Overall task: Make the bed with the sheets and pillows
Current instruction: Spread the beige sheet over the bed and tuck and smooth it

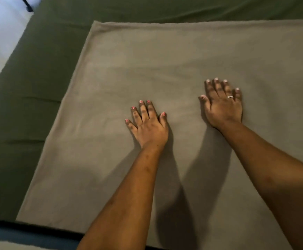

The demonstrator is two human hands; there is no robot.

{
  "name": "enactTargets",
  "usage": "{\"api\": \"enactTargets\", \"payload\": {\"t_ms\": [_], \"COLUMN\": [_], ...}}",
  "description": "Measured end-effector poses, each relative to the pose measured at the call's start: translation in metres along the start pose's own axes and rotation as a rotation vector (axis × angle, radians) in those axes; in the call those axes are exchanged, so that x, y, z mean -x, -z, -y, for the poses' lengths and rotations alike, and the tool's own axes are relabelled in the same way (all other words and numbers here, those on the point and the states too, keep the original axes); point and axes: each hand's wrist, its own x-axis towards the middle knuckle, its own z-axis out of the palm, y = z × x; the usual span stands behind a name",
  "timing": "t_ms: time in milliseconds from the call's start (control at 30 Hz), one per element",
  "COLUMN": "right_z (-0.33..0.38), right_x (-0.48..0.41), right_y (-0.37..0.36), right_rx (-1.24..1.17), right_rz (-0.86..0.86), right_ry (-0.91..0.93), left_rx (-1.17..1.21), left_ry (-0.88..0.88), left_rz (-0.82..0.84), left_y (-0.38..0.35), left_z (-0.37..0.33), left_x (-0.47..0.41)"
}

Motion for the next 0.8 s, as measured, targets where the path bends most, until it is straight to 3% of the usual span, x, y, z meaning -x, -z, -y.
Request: {"api": "enactTargets", "payload": {"t_ms": [267,500,700,800], "right_z": [-0.143,-0.28,-0.395,-0.398], "right_x": [0.035,0.075,0.132,0.114], "right_y": [0.016,0.033,0.053,0.059], "right_rx": [0.029,0.012,-0.012,-0.081], "right_rz": [-0.04,-0.071,-0.088,-0.129], "right_ry": [-0.197,-0.423,-0.784,-0.942], "left_rx": [-0.044,-0.065,-0.119,-0.132], "left_ry": [-0.29,-0.439,-0.513,-0.578], "left_rz": [0.074,0.07,0.047,0.083], "left_y": [-0.059,-0.093,-0.111,-0.118], "left_z": [-0.155,-0.239,-0.298,-0.329], "left_x": [0.053,0.087,0.107,0.11]}}
